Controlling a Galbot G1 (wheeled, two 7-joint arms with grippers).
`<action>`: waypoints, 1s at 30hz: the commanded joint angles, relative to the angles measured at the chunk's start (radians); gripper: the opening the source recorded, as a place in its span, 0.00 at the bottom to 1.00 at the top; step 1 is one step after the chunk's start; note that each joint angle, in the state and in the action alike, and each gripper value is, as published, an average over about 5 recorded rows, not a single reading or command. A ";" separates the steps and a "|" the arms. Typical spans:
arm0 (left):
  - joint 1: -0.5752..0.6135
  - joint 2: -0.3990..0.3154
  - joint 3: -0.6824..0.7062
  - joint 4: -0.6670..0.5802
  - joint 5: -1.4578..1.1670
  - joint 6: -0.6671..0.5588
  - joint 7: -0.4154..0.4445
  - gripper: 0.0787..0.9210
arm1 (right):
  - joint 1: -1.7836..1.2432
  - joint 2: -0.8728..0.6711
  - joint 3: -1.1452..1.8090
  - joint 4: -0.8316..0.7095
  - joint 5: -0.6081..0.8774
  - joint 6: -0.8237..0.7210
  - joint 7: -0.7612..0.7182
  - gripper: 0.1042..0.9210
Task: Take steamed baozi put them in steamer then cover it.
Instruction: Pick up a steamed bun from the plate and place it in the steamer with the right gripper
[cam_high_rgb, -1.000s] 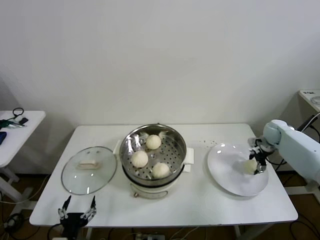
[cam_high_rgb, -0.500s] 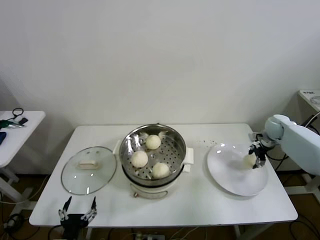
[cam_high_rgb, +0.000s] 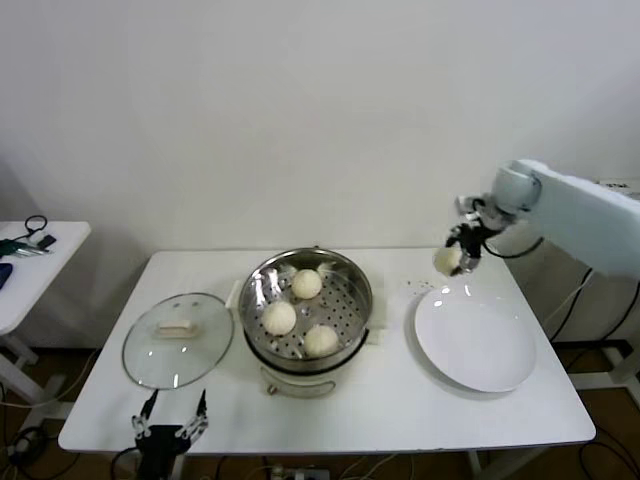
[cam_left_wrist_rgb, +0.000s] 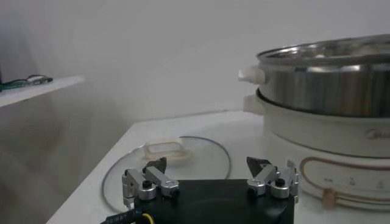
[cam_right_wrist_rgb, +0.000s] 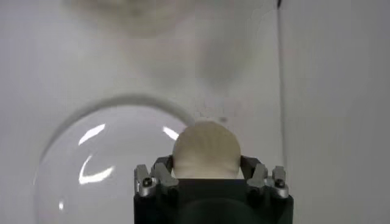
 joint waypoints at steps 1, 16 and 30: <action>0.003 0.004 0.017 -0.011 -0.007 -0.010 0.002 0.88 | 0.347 0.218 -0.304 0.112 0.443 -0.078 0.052 0.74; 0.000 0.011 0.062 -0.017 -0.026 -0.014 0.000 0.88 | 0.328 0.475 -0.392 0.157 0.585 -0.123 0.126 0.74; -0.047 0.018 0.062 0.008 -0.050 0.002 -0.005 0.88 | 0.204 0.505 -0.456 0.152 0.543 -0.137 0.165 0.76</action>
